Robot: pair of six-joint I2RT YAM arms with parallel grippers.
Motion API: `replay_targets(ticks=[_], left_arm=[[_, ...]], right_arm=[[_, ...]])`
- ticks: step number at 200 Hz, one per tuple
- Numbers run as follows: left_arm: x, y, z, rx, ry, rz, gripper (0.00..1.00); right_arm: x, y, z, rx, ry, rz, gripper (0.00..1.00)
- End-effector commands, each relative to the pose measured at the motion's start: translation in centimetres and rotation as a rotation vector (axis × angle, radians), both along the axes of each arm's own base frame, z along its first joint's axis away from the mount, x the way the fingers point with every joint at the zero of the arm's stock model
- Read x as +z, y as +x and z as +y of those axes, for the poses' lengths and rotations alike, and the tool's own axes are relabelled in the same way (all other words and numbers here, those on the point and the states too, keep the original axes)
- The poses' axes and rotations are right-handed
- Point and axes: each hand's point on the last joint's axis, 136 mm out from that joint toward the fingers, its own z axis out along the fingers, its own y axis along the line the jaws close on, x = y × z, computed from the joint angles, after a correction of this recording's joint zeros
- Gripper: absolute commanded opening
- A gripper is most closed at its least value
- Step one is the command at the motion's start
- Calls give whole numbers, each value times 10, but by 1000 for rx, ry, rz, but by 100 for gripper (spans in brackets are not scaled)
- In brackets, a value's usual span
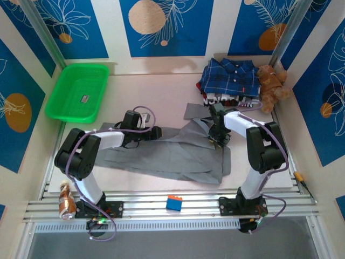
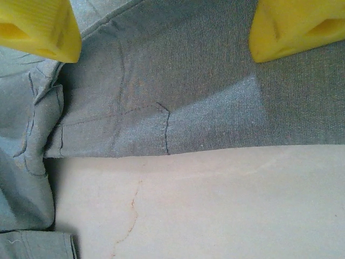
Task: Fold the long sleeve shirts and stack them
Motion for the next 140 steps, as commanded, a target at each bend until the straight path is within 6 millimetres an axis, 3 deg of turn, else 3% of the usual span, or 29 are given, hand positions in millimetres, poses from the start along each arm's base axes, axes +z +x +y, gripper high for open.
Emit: replay_targets(ticks=[1, 24, 43, 60, 74, 95, 112, 140], left_arm=[[-90, -108, 58, 54, 213, 483, 84], [-62, -91, 44, 28, 142, 411, 85], [-37, -76, 36, 19, 109, 361, 85], [-21, -67, 31, 19, 90, 330, 85], [-10, -60, 26, 11, 69, 306, 85], [-2, -54, 24, 7, 63, 282, 86], [-3, -52, 25, 5, 74, 289, 86], [-10, -52, 28, 19, 93, 305, 85]], right_arm=[[38, 20, 18, 100, 53, -140, 40], [95, 37, 41, 258, 50, -262, 46], [145, 55, 70, 419, 62, -360, 54], [160, 72, 93, 495, 93, -337, 55], [154, 87, 111, 539, 94, -291, 56], [120, 110, 133, 549, 94, -185, 57], [92, 127, 143, 531, 74, -119, 55], [64, 156, 150, 499, 26, -96, 54]])
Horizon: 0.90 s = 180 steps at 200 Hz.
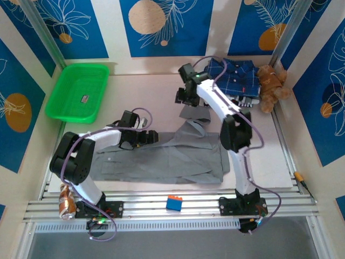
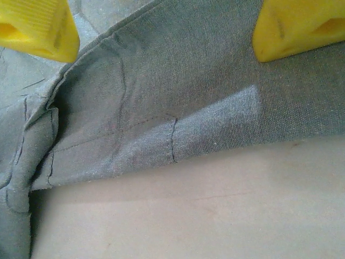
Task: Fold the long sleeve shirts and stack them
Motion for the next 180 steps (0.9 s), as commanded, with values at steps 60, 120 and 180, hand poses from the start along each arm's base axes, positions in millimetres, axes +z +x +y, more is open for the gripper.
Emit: replay_targets(ticks=[60, 120, 180], left_arm=[[-30, -21, 18, 31, 74, 143, 85], [-36, -19, 19, 35, 90, 153, 85], [-44, -7, 19, 69, 100, 163, 85]], right_arm=[[-55, 8, -13, -73, -146, 113, 51], [-91, 6, -17, -59, -223, 161, 48], [-109, 12, -18, -63, -203, 184, 0]])
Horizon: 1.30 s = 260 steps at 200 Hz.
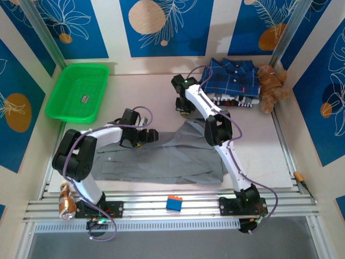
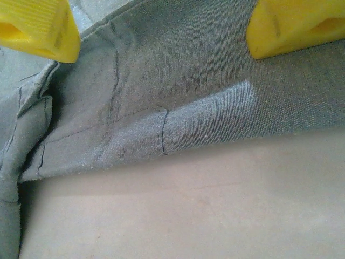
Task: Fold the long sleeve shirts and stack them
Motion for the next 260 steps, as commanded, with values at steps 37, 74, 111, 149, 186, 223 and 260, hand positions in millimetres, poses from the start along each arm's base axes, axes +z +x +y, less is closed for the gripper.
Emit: replay_targets(ticks=[37, 74, 111, 149, 186, 223, 260], left_arm=[[-50, -7, 21, 73, 110, 149, 85], [-61, 5, 29, 133, 126, 175, 85], [-70, 21, 38, 183, 148, 195, 84], [-74, 36, 44, 202, 152, 202, 84], [-76, 45, 42, 182, 152, 201, 84], [-74, 46, 39, 160, 134, 192, 84], [-71, 46, 39, 156, 138, 186, 84]], right_arm=[[54, 45, 37, 131, 219, -218, 0], [176, 67, 70, 291, 443, -511, 0], [258, 41, 87, 495, 584, -630, 0], [298, 1, 84, 640, 625, -675, 0], [313, -19, 59, 658, 551, -713, 0], [309, -34, 48, 673, 529, -662, 0], [305, -77, 50, 715, 536, -590, 0]])
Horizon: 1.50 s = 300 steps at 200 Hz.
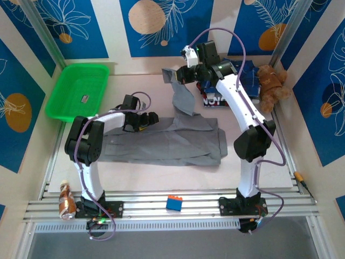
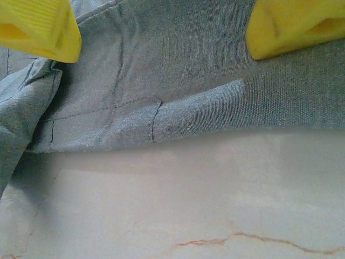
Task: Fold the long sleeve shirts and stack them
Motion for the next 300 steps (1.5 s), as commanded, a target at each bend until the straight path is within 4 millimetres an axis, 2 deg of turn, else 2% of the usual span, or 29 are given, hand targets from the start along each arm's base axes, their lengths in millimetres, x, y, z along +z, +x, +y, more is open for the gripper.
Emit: replay_targets(ticks=[1, 43, 69, 86, 126, 153, 189, 265, 300], left_arm=[[-73, -45, 36, 26, 162, 227, 84], [-71, -40, 33, 25, 154, 218, 84], [-68, -36, 29, 11, 136, 211, 84], [-65, -34, 27, 4, 125, 202, 84], [-45, -28, 15, -31, 55, 157, 85], [-26, -26, 9, -51, 22, 121, 85], [-2, -15, 15, 0, -32, 97, 86], [74, 15, 47, 117, -119, 7, 88], [109, 17, 61, 144, -126, -40, 88]], right_arm=[[16, -45, 1, 76, -11, 3, 0], [27, -99, 1, 101, 75, 88, 0], [10, -129, 16, 120, 123, 182, 0], [-14, -139, 27, 108, 115, 244, 0], [-64, -137, 51, 69, 90, 389, 0], [-85, -139, 68, 77, 69, 443, 0], [-100, -144, 84, 90, 59, 495, 0], [-123, -162, 110, 127, 62, 580, 0], [-127, -167, 127, 152, 67, 618, 0]])
